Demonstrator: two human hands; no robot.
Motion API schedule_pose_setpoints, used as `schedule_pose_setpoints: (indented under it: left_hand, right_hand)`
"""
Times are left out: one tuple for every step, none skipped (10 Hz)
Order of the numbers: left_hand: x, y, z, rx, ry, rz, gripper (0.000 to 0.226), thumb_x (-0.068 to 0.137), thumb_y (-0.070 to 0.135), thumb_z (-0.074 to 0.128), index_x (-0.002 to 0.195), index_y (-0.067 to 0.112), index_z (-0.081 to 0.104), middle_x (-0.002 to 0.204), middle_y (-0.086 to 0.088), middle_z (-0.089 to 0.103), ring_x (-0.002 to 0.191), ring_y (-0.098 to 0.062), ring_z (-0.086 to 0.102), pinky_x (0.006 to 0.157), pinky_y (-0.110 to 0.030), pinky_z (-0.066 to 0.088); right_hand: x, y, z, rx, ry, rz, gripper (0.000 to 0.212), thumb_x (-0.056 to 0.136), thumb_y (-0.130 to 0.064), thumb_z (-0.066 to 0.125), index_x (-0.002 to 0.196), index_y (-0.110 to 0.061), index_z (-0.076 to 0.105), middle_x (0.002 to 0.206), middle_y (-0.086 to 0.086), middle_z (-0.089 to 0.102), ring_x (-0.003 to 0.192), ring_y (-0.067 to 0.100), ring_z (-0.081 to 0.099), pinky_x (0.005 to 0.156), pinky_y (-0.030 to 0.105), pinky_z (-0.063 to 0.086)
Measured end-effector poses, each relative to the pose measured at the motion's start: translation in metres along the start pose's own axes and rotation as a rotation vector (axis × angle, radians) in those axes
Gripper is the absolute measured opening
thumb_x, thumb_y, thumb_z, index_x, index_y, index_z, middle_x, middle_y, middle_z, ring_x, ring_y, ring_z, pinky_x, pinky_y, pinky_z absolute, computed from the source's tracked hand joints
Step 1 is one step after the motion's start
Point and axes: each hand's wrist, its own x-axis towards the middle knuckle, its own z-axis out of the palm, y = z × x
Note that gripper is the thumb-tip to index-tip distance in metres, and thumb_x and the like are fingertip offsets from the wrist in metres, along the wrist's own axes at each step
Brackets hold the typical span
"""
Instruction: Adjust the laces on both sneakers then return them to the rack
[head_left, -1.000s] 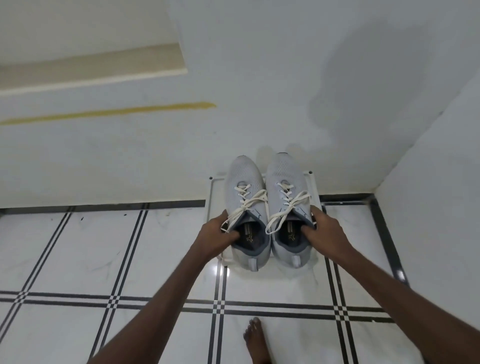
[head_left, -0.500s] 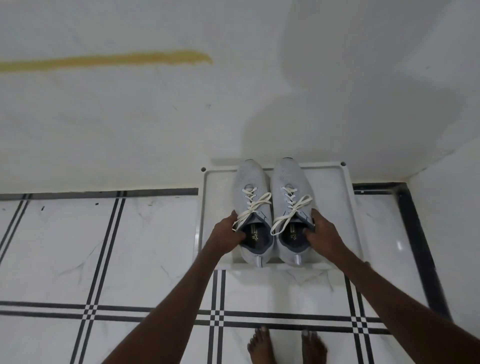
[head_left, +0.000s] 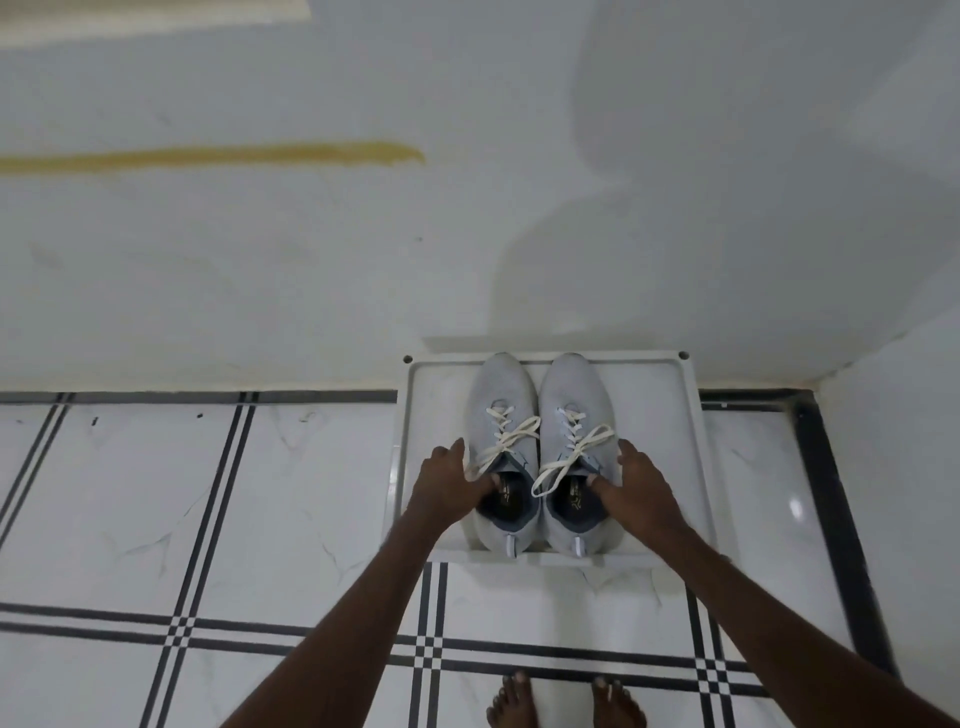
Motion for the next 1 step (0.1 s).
schedule_pose_setpoints:
  left_hand:
    - [-0.0223, 0.0295, -0.0287, -0.049, 0.148, 0.065, 0.072, 0.086, 0.046, 0.066, 0.145, 0.013, 0.043, 0.139, -0.013, 0.051, 0.131, -0.027, 0.048, 0.104, -0.035, 0.039]
  right_hand:
    - [-0.017, -0.0279, -0.0254, -0.03, 0.047, -0.091, 0.065, 0.087, -0.031, 0.064, 0.143, -0.009, 0.04, 0.137, 0.015, 0.053, 0.127, 0.032, 0.049, 0.103, 0.038, 0.039]
